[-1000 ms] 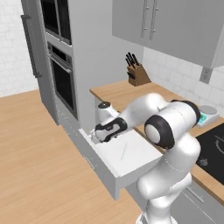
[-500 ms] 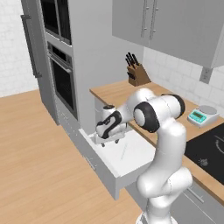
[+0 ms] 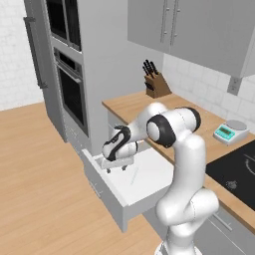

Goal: Take a straw from the drawer in front and place it inside the glass cup on the dining counter.

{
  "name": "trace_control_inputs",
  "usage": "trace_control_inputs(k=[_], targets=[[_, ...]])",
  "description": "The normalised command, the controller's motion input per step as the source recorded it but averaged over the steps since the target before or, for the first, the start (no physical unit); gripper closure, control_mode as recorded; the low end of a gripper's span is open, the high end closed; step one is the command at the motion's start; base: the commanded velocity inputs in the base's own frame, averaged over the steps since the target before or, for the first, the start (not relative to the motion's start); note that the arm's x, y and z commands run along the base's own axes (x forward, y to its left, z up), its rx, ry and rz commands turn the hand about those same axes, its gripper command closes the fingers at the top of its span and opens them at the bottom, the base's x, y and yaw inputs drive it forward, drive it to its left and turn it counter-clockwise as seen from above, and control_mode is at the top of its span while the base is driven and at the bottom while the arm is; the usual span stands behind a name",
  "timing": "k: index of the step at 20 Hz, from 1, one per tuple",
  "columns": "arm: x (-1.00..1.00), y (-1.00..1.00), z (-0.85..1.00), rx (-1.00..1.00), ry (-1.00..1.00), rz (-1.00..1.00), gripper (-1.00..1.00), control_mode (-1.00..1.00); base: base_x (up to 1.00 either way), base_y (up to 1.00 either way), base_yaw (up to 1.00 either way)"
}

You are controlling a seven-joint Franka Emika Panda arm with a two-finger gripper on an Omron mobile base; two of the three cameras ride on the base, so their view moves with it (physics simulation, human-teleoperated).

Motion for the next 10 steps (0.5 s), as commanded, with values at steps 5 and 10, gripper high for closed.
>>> trace_control_inputs(k=[5, 10], targets=[[-0.26, 1.0, -0.09, 0.0, 0.0, 0.0, -1.0, -1.0, 0.0, 0.0, 0.0], [-0.29, 0.39, 0.43, -0.01, -0.07, -0.04, -1.0, -1.0, 0.0, 0.0, 0.0]])
